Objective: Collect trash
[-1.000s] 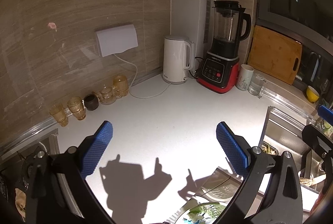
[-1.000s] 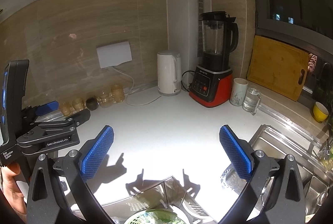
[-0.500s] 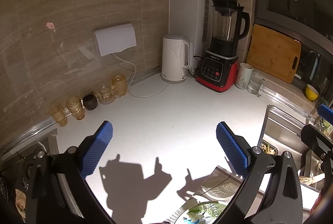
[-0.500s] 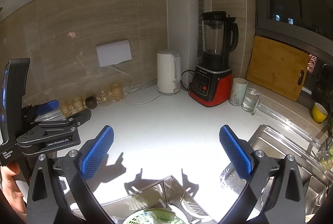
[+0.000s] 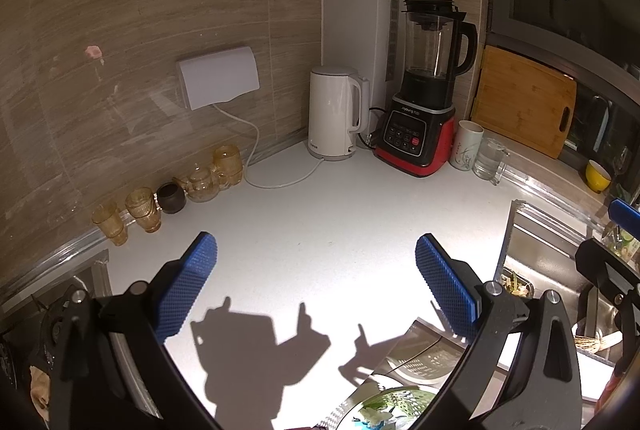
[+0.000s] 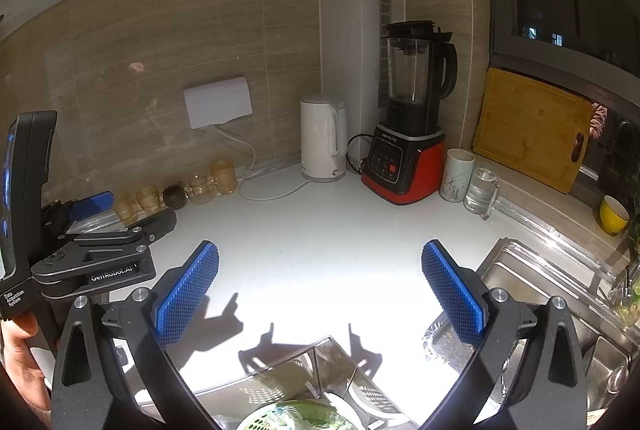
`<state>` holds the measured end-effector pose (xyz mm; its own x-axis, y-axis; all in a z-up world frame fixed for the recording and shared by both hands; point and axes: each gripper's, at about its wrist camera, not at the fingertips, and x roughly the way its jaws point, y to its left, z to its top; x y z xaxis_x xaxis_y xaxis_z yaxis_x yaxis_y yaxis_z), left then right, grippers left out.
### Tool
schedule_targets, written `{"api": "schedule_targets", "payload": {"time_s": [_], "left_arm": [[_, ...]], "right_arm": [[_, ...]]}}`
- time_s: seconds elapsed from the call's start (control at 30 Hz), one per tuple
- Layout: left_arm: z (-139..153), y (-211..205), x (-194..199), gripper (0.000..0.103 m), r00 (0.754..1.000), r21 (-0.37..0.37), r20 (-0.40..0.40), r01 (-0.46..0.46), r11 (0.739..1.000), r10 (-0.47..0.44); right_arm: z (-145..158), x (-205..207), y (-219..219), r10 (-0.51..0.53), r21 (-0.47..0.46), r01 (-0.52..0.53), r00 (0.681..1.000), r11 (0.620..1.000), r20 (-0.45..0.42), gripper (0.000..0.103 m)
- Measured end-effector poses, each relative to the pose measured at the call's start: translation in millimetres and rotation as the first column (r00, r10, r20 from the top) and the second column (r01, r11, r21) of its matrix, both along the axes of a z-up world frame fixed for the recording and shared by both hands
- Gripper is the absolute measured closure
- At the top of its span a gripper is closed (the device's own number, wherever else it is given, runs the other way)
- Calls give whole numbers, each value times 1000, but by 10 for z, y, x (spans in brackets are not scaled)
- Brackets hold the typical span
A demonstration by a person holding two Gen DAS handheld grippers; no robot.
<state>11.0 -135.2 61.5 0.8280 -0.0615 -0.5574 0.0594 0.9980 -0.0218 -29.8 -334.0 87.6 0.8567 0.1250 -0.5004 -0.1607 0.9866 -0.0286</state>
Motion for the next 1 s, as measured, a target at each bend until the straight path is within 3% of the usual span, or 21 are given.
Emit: {"api": "schedule_targets", "payload": {"time_s": [1.0], "left_arm": [[-13,-25,34,8,1000,8,-5,10,1000,-10]], "right_arm": [[-7,33,-28,-4,1,4,1000,1000,-11,2]]}}
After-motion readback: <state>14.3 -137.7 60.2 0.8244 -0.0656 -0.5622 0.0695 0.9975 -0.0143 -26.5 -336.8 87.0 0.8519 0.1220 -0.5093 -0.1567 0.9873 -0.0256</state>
